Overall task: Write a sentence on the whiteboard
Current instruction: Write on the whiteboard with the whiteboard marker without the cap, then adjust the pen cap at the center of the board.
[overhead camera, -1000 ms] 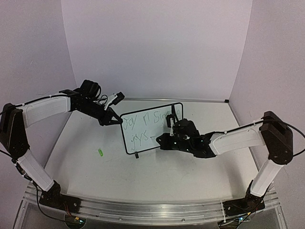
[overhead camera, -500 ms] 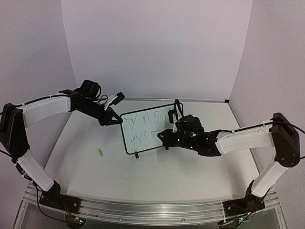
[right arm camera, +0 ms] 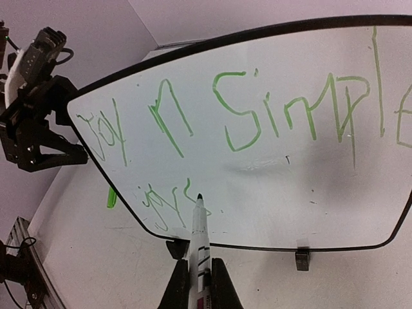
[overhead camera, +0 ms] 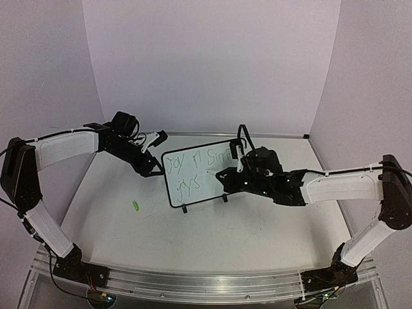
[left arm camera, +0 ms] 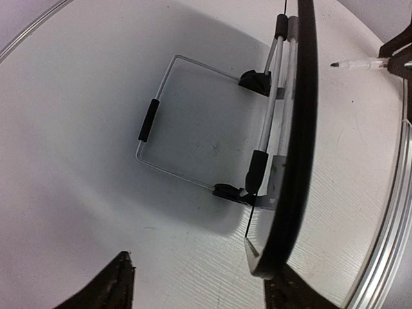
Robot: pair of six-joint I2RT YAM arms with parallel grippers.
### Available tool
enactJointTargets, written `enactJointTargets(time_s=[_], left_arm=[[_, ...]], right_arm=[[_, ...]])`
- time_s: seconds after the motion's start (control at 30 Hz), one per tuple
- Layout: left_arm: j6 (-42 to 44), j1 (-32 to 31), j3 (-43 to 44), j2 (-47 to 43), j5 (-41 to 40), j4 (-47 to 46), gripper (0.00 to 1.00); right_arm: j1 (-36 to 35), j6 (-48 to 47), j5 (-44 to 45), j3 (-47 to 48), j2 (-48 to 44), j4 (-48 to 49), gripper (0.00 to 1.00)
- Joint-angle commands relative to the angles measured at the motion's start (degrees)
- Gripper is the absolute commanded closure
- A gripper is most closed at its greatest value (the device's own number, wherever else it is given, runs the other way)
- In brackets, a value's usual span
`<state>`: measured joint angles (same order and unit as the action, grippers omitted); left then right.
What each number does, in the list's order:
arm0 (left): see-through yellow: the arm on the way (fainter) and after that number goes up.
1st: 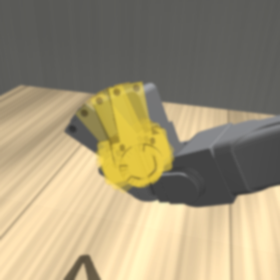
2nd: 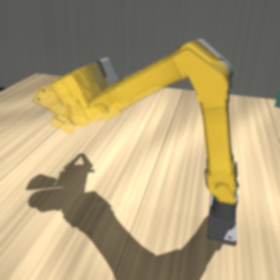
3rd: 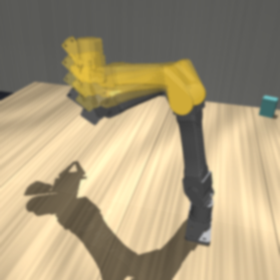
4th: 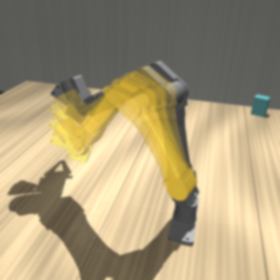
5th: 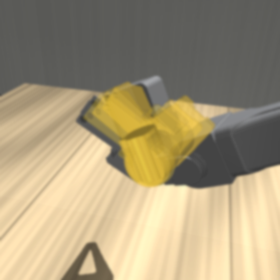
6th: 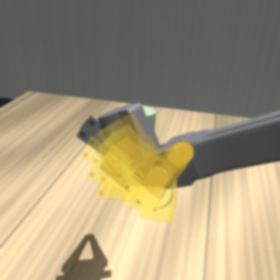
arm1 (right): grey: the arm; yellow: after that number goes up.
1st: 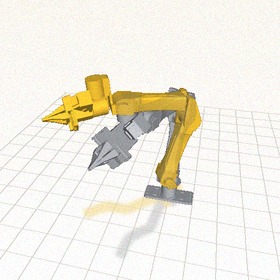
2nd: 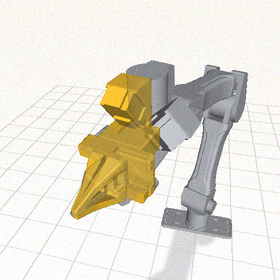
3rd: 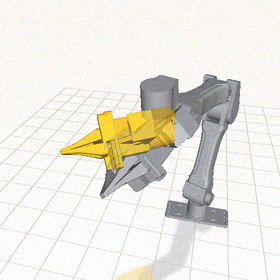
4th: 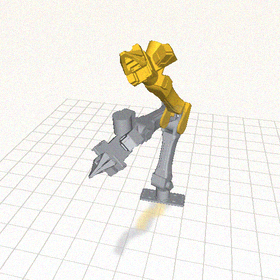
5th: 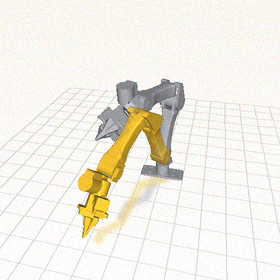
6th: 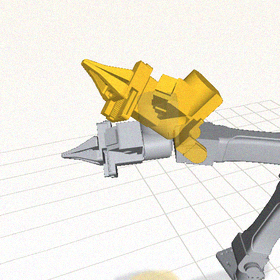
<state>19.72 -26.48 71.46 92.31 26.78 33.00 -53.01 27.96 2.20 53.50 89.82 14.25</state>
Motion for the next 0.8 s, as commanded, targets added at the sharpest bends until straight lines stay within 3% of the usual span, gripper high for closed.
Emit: enactJointTargets(time_s=[0.0,0.13,0.5,0.67,0.77], left_arm=[[-0.29,-0.19,-0.6,-3.08,-1.65,-1.33,0.19],[-0.81,-0.15,-3.01,-6.62,-4.08,-3.99,0.09],[-7.39,1.62,-5.89,-16.34,-15.82,-11.47,0.06],[-17.97,1.69,-4.35,-19.09,-22.86,-8.43,0.06],[-28.82,1.69,-7.48,-20.83,-25.01,-7.88,0.07]], right_arm=[[0.21,-2.52,2.49,3.27,-4.3,-2.02,1.0],[0.32,-3.63,4.06,4.19,-5.56,-3.64,1.0],[4.08,-6.4,3.8,7.14,-8.98,-7.49,1.0],[5.57,-6.09,3.51,5.03,-11.92,-7.83,1.0],[5.62,-6.23,3.92,3.55,-13.48,-7.93,1.0]])
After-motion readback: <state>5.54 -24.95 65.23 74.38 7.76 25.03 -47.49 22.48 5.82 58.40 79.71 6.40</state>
